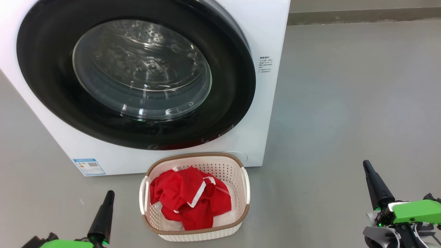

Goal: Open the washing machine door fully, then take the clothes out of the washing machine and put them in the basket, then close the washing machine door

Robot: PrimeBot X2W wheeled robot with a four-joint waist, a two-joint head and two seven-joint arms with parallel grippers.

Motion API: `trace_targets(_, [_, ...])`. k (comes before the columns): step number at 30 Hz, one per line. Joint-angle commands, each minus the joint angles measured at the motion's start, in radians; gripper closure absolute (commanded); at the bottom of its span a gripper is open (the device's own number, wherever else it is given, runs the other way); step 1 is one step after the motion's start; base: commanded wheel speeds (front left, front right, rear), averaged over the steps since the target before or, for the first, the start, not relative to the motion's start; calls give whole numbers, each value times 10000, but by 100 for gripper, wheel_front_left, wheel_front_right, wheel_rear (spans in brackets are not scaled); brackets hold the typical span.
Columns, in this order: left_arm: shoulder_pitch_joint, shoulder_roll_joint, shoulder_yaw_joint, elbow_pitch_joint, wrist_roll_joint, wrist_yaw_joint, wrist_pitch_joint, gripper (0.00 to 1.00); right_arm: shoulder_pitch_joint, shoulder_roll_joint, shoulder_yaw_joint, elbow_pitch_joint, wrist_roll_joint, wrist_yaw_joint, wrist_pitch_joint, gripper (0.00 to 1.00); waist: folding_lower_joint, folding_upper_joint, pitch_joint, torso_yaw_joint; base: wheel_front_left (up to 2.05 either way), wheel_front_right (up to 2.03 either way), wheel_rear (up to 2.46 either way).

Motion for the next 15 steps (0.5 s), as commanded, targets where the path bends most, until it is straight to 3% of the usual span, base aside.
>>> trace_targets(1, [-419,106,353,-275,-71,-69,32,100,-418,-75,166,-291,-68,-6,53,100,0,-1,0,0,0,0,0])
trace_targets(15, [-419,106,352,-275,-71,-69,32,100,-420,-57,140,-290,-89,-6,73,100,0,-1,0,0,0,0,0])
